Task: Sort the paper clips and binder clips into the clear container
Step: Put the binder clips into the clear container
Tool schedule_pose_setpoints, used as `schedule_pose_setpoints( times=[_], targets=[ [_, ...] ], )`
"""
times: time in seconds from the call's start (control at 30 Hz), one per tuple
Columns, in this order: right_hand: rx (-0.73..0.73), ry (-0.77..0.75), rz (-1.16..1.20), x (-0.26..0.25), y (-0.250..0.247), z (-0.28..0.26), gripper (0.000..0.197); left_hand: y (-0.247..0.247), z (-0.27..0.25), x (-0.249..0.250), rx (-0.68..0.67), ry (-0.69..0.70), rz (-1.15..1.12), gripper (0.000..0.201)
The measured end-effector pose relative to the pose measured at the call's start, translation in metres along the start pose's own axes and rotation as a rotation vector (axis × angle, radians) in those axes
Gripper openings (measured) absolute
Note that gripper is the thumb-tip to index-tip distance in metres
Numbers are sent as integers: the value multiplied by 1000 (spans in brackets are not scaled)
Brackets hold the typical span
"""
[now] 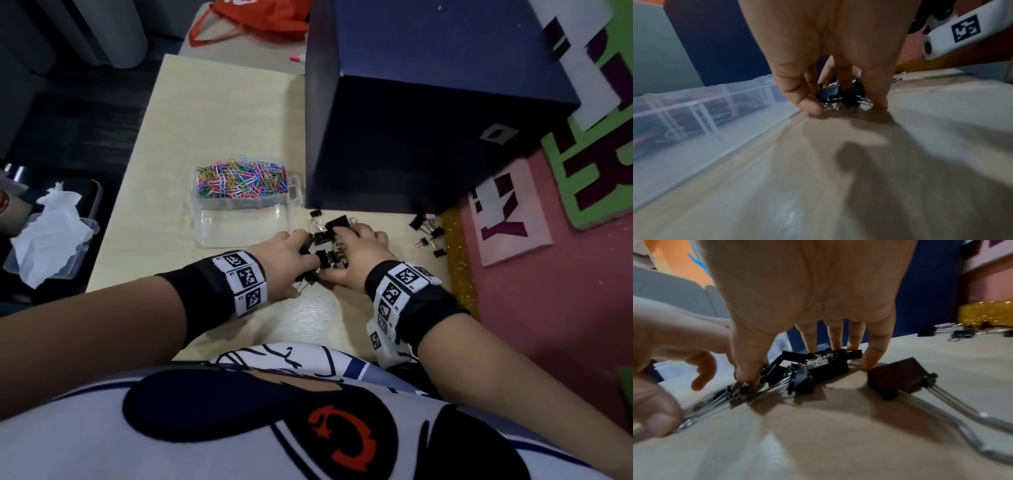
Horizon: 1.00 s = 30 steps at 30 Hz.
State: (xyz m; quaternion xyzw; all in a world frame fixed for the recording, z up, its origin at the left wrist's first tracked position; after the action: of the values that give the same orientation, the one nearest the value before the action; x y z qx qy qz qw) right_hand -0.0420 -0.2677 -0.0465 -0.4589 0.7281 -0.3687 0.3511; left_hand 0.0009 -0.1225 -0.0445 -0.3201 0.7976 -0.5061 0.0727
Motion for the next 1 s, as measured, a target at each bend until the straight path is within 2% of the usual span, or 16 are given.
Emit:
schedule_pose_setpoints(
  times=[0.17,0.37,0.53,0.63,0.73,0.9,1.0],
  targets=[
    [74,-73,34,-15,10,1,60,-3,-6,-6,42,-67,-126,57],
    [185,-81,93,-19,7,1,32,-6,-15,-10,96,-76,-147,50],
    [262,-35,140,-21,1,1,23,-8,-19,-18,125,-54,-190,27],
    [309,17,162,-21,-6,1,18,-12,-23,-26,171,-68,-249,24],
    [373,51,198,-25,-17,2,16,-23,-30,-38,278,-80,-311,26],
    [495,-42,285,-57,-34,0,15,-40,-48,-73,495,-132,-366,25],
    [493,-128,320,-82,-40,0,20,-39,-54,-99,527,-200,-366,25]
  ],
)
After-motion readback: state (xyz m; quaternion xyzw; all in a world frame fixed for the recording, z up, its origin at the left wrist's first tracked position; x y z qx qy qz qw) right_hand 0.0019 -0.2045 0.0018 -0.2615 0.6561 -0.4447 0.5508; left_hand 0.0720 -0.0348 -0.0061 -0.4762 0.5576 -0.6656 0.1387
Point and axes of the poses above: each hand's wrist, its own z-axis towards the middle knuckle, its own y-axis out of the palm, x = y × z, the point moved 4 cm from there along z, towards the middle knuckle, and after that the axes turned 5 degrees about -z, right-handed, at the moved point
